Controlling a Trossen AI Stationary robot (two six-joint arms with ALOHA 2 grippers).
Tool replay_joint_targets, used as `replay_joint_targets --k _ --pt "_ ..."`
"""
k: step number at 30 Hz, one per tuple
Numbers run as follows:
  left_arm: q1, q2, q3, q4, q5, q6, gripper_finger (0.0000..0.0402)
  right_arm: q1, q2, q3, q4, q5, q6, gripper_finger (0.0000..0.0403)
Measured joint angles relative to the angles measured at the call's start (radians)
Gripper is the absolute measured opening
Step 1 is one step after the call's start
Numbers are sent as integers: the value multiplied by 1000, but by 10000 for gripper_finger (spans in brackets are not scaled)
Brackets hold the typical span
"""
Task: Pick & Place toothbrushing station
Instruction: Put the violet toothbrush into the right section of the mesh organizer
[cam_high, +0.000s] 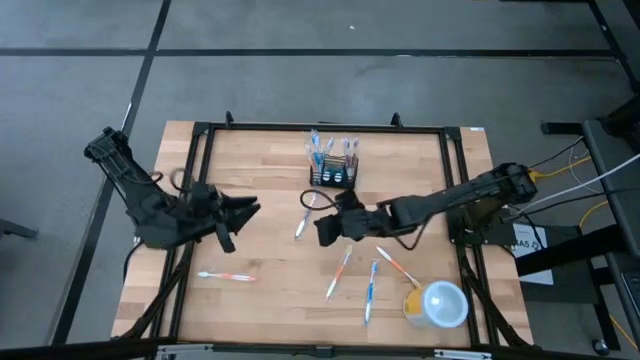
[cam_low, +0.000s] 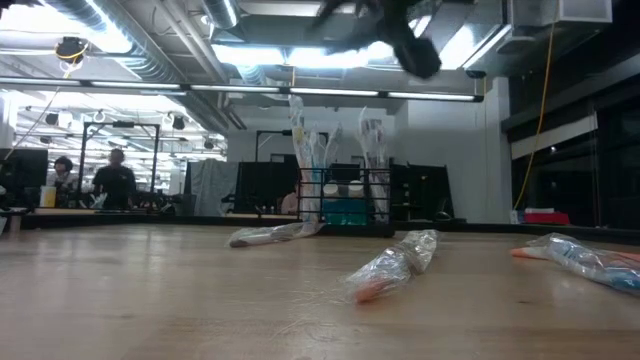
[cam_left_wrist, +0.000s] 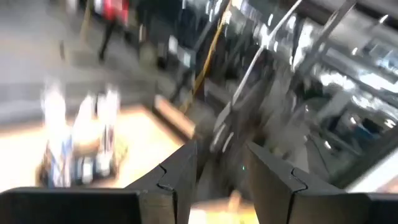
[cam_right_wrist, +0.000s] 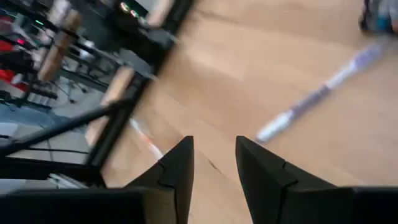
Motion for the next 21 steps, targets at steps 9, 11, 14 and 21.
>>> replay_joint_targets --k 9,11,14,21 --pt "123 133 -92 -711 498 -912 127 120 -152 39 -89 239 -34 121" --pt "187 189 -116 -628 591 -875 127 135 -176 39 -96 269 -38 121" --pt "281 301 -118 -439 682 -748 128 162 -217 38 -116 311 -45 121" --pt "447 545 -114 -254 867 -687 128 244 -288 38 -185 441 -32 121"
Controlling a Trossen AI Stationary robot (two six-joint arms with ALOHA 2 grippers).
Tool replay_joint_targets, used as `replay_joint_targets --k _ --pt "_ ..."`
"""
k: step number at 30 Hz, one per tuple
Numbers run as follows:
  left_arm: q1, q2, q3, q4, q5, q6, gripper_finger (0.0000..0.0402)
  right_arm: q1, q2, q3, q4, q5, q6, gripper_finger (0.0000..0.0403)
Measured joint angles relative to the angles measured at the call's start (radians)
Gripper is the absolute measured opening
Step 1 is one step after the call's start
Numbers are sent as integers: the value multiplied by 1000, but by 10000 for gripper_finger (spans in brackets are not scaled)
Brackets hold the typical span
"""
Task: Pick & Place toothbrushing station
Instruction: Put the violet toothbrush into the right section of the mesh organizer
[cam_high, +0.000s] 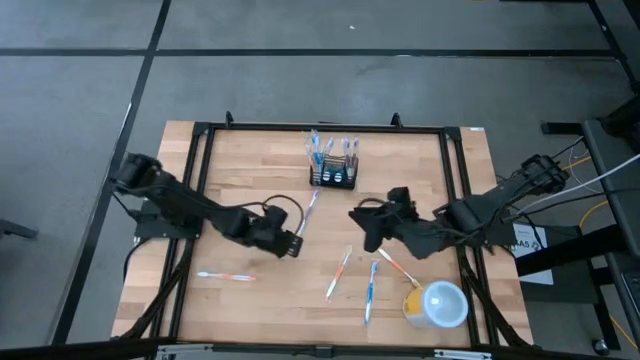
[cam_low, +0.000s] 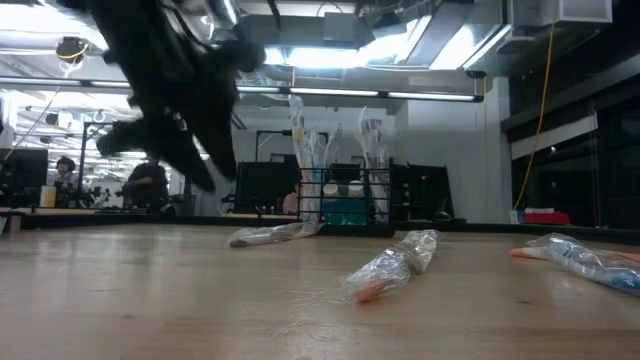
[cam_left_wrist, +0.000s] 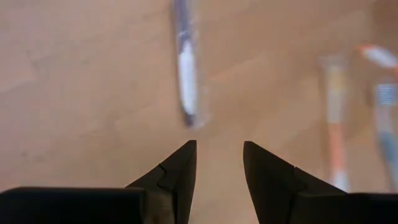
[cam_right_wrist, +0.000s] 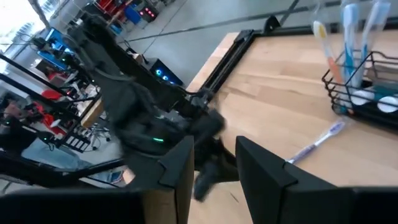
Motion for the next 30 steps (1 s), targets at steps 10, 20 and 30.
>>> replay_joint_targets --k 10,20,30 --pt "118 191 114 3 24 130 128 113 -73 0 -33 151 -31 121" --pt "175 376 230 -156 78 121 128 216 -105 0 -28 276 -49 121" --pt "127 382 229 -209 55 153 20 286 -105 0 -23 401 -26 121"
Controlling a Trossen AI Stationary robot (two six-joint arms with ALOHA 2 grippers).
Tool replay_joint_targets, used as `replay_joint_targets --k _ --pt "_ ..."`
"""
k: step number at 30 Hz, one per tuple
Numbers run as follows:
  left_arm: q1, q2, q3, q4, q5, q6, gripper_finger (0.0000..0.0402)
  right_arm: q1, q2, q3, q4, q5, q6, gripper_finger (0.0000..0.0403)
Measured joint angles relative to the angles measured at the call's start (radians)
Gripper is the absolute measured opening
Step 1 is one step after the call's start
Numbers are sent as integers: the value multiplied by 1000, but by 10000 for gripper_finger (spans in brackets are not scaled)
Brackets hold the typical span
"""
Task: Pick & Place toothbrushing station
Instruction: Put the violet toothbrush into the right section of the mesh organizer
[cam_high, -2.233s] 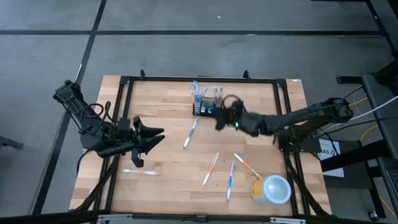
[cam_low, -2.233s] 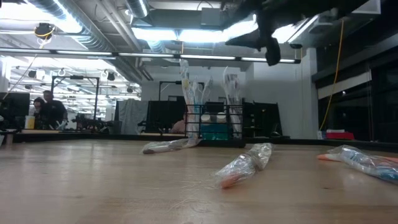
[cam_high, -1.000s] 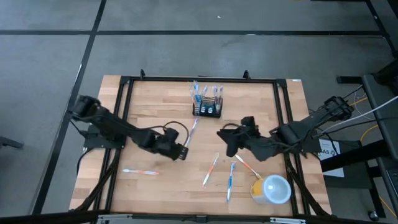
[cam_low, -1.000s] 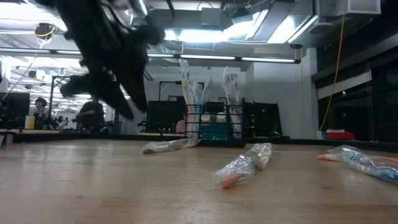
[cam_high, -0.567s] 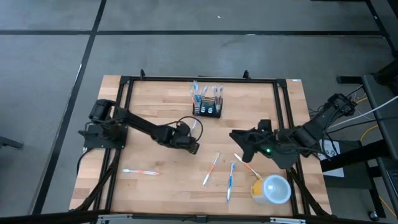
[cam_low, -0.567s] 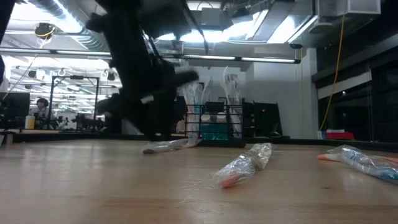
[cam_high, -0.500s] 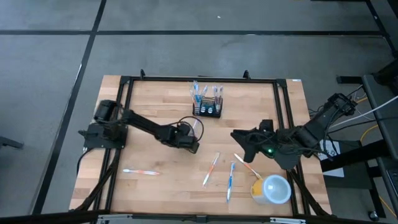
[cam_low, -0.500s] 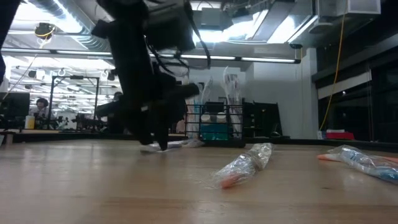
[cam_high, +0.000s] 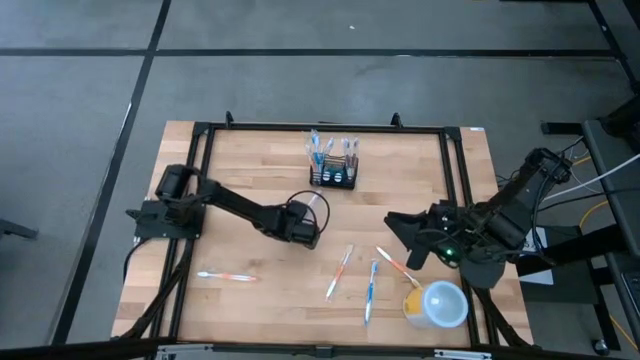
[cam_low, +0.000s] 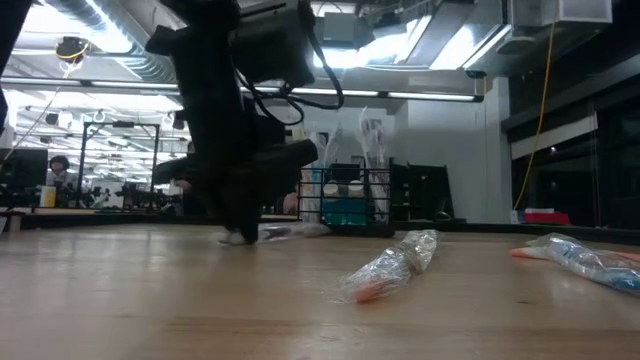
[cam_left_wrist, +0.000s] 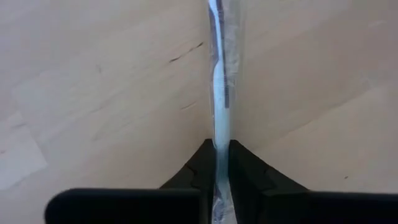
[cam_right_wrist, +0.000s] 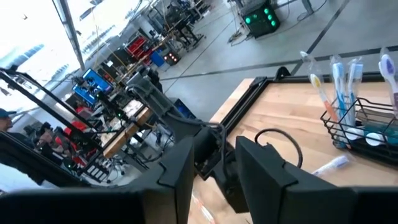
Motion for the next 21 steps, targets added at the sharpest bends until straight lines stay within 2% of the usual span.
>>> replay_joint_targets --k 4,7,9,11,14,16,21 --pt "-59 -38 -7 -3 -21 9 17 3 0 0 1 15 2 121" --pt "-143 -96 -16 18 11 29 17 3 0 0 -1 14 2 121" --pt "-199 -155 -11 76 -23 32 17 2 0 0 -9 -1 -2 121" --pt "-243 -213 -10 130 -106 31 17 -7 0 0 -32 -25 9 121" --pt "-296 -291 -11 302 -203 116 17 -35 0 0 -88 -85 66 121" --pt "-310 -345 -8 434 -232 203 17 -60 3 0 -110 -139 88 121" --pt "-275 -415 -9 602 -306 309 17 -121 5 0 -84 -232 52 121"
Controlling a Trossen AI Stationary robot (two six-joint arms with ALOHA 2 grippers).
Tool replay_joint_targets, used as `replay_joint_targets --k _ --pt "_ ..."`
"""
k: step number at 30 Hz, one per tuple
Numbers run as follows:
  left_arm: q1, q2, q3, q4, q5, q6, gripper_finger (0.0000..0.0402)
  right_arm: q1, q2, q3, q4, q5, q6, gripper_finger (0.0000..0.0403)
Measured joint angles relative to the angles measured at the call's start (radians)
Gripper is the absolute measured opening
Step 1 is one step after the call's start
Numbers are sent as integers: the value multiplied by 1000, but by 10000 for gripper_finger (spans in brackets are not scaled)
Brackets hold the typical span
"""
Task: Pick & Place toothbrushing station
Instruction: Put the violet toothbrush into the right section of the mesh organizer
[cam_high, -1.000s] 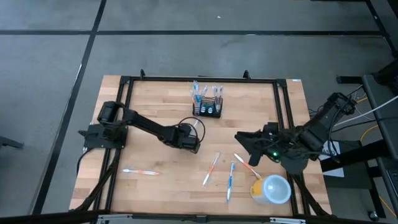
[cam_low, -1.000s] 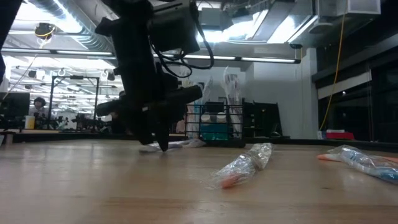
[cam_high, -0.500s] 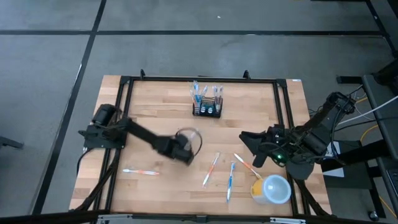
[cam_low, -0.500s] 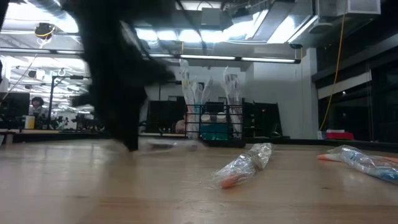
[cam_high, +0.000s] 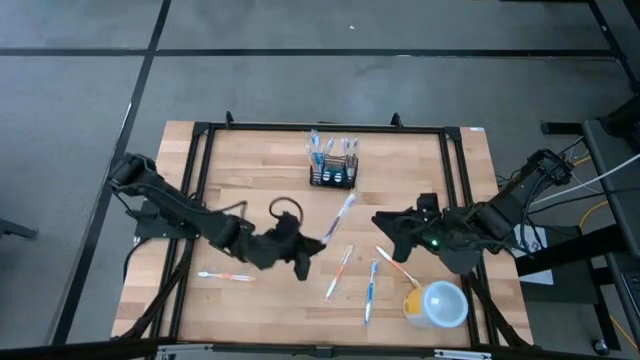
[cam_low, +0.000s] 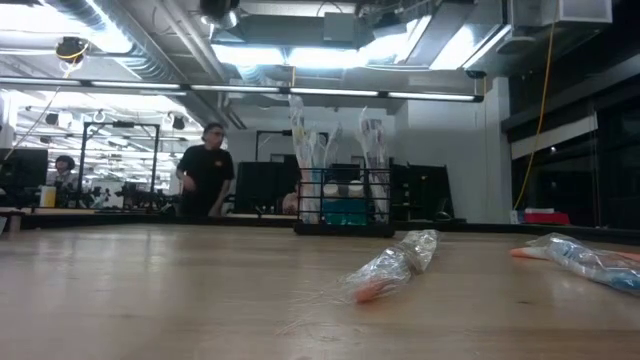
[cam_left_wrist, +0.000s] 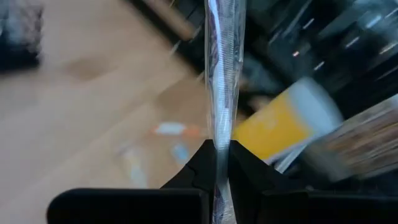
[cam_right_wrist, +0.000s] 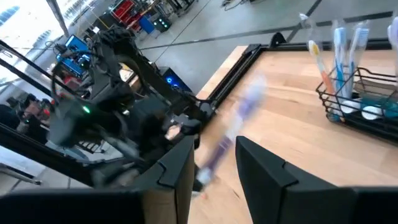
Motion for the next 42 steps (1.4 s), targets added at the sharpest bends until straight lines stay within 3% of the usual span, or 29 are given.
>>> replay_joint_targets --k 7,19,28,32,36,42 --pt "53 -29 2 240 41 120 17 -77 6 0 177 -104 -174 122" --pt "59 -29 2 317 100 165 17 -168 15 0 269 -190 -262 165" --pt "63 -29 2 340 139 167 17 -237 61 0 379 -277 -334 165" --pt "58 -29 2 338 132 167 17 -244 75 0 409 -274 -352 123" --pt "55 -30 5 344 111 172 24 -239 76 -1 470 -258 -438 23" --pt "56 -33 6 307 26 148 66 -234 76 -1 529 -204 -519 16"
